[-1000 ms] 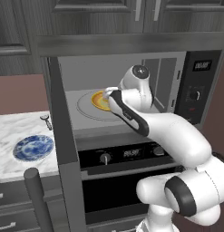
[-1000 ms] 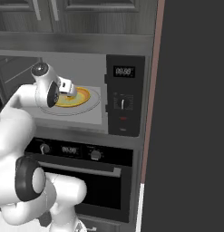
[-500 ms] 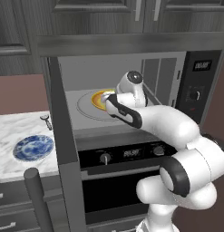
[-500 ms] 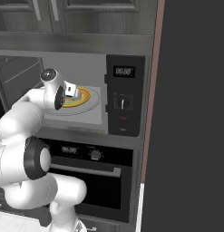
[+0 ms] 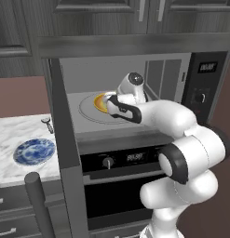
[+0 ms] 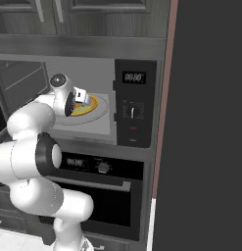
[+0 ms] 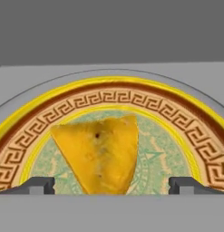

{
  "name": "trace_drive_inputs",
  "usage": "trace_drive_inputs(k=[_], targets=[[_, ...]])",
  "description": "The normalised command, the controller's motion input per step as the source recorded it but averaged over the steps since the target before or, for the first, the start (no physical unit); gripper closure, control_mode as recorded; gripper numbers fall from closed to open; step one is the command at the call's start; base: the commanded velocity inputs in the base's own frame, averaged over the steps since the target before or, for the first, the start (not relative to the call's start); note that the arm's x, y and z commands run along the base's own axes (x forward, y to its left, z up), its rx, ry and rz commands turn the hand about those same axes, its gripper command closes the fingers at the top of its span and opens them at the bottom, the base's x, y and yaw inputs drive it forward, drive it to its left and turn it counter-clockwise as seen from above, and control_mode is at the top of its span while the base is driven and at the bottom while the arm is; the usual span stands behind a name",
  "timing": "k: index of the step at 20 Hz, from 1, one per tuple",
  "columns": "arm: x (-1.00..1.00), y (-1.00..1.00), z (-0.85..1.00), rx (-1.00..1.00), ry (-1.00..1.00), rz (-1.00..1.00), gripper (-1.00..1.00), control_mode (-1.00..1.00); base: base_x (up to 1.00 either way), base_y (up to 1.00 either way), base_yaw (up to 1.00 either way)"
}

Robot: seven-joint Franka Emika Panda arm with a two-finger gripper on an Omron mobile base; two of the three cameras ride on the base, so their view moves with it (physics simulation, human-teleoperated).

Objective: Pick the cheese from the microwave and place it on plate located on the counter.

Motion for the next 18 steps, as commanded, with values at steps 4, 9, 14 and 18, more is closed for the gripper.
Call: trace_drive_inputs(k=[4,9,14,18], targets=[[0.19,0.0,0.0,0.0,0.0,0.0,-1.0,-1.0,0.0,0.0,0.0],[0.08,0.0,-0.12,0.0,0.0,0.0,-1.0,-1.0,0.0,0.0,0.0],[0.02,0.03,-0.07,0.0,0.0,0.01,-1.0,-1.0,0.0,0.0,0.0],[0.05,0.09,-0.02,0.0,0.0,0.02,-1.0,-1.0,0.0,0.0,0.0]])
